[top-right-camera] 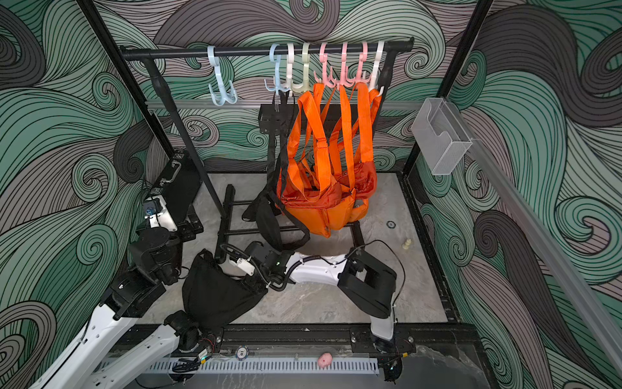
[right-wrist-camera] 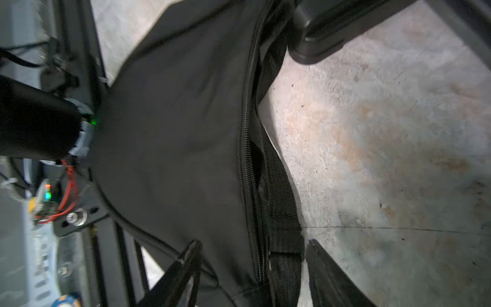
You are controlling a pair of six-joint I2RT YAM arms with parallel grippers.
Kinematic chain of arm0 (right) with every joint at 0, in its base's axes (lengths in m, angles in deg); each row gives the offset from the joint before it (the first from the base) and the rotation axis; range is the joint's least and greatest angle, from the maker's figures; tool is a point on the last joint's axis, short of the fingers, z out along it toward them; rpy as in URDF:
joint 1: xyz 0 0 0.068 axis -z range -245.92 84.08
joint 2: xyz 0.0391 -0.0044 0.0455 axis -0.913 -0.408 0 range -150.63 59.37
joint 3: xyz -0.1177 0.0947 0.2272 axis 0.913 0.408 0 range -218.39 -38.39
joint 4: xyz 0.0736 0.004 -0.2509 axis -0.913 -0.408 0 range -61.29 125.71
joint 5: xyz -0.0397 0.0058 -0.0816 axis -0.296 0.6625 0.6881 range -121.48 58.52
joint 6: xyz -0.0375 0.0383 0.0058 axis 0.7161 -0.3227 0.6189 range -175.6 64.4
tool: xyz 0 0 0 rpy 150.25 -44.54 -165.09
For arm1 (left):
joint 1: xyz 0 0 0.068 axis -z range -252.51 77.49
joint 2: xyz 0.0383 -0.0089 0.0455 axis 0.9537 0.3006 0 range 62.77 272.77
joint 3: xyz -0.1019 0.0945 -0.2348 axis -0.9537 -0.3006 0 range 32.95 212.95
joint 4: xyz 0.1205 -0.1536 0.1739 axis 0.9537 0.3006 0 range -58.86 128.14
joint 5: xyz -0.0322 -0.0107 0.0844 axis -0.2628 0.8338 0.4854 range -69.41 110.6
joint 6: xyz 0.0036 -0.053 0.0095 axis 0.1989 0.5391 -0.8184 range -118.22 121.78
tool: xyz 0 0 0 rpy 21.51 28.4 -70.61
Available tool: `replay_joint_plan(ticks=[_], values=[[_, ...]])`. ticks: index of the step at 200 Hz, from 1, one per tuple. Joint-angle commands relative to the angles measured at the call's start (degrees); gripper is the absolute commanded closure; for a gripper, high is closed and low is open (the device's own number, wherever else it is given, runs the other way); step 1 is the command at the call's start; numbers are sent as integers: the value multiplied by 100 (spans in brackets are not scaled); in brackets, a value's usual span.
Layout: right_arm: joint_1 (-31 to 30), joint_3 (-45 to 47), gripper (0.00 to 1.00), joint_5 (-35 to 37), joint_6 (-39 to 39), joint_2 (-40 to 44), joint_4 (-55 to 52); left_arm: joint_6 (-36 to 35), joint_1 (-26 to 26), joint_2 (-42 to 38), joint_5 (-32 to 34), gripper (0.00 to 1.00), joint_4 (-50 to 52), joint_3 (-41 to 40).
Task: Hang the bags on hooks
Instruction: Pick up the bag from the center of the board.
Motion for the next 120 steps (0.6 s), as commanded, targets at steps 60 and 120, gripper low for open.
replay_joint_plan(ticks=[60,120], values=[[-75,-675,55,1135,363,-972,281,-19,-50,27,10,1,-253,-61],[-82,-615,75,946,295,-1273,455,-49,-57,1,-52,2,-279,-86]])
